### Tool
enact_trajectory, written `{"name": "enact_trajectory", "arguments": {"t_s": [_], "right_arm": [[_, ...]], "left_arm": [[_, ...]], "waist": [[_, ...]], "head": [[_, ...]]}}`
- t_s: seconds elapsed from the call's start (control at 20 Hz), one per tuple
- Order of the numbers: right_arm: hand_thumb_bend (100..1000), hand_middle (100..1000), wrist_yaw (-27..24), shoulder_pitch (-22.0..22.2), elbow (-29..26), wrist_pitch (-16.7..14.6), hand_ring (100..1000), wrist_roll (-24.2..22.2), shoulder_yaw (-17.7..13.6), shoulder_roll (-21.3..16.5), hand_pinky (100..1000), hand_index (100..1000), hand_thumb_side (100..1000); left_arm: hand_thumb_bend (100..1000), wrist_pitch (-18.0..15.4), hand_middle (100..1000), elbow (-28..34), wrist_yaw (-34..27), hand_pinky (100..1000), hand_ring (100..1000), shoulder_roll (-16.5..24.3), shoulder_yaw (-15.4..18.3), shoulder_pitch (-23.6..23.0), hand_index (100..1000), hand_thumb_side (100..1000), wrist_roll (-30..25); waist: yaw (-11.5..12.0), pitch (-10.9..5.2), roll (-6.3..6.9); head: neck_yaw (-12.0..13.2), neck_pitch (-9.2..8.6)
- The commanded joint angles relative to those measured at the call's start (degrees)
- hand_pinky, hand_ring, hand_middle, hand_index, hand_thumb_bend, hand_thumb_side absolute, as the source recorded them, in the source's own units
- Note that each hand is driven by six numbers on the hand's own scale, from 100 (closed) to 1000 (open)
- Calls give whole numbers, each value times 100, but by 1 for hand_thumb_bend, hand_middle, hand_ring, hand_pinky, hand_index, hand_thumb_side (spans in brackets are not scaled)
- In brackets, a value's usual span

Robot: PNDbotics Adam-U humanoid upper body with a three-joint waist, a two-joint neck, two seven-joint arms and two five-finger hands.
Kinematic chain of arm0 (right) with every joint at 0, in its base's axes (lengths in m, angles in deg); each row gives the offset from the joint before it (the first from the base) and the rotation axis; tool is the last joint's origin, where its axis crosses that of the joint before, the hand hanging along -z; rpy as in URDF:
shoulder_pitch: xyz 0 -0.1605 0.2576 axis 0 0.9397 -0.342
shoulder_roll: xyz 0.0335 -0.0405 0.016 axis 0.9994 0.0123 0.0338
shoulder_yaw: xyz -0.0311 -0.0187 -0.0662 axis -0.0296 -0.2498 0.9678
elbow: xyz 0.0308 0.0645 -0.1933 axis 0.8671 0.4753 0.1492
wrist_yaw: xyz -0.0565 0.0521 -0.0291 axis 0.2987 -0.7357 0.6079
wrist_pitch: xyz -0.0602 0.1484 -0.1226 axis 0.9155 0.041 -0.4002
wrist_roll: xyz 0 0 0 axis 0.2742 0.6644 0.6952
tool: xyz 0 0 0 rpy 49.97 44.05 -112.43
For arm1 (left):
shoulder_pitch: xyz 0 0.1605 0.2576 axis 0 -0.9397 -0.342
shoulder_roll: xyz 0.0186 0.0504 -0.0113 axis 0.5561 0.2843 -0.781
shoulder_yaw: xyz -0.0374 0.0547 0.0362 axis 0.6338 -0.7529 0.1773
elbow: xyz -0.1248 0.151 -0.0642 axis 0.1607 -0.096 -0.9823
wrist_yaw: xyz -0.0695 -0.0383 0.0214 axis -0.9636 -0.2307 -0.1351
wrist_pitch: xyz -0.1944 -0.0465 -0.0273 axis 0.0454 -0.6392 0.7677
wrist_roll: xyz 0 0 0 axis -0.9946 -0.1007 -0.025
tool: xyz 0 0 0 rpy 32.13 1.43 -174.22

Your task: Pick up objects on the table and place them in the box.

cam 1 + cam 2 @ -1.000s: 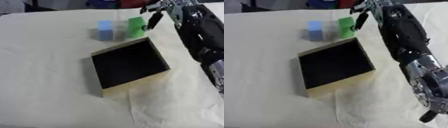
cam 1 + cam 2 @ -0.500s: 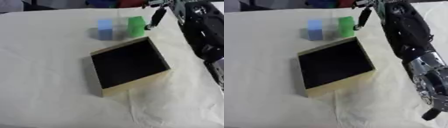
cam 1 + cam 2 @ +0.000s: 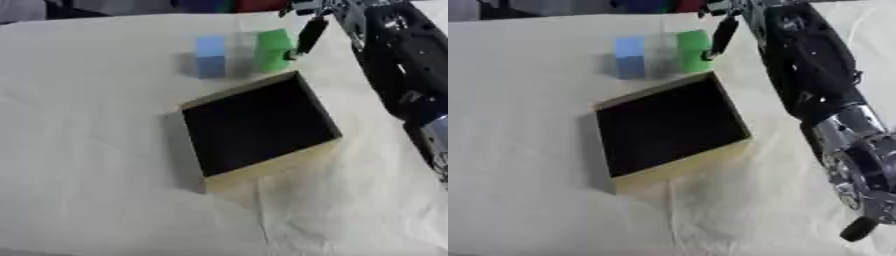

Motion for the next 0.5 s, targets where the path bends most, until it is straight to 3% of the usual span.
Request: {"name": "enact_trajectory", "arguments": {"t_s": [0.05, 0.5], "right_arm": [[432, 968, 24, -172, -35, 28, 959, 26, -24, -47, 892, 1000, 447], [418, 961, 169, -113, 77, 153, 954, 117, -90, -17, 889, 1000, 447]], "left_arm": [[179, -1, 697, 104, 22, 758, 653, 124, 25, 82, 869, 715, -18], [175, 1, 697, 104, 26, 758, 648, 113, 34, 122, 869, 719, 11]], "waist": [[27, -79, -7], [178, 91, -16]], "head": [[-22, -86], [-74, -238]]}}
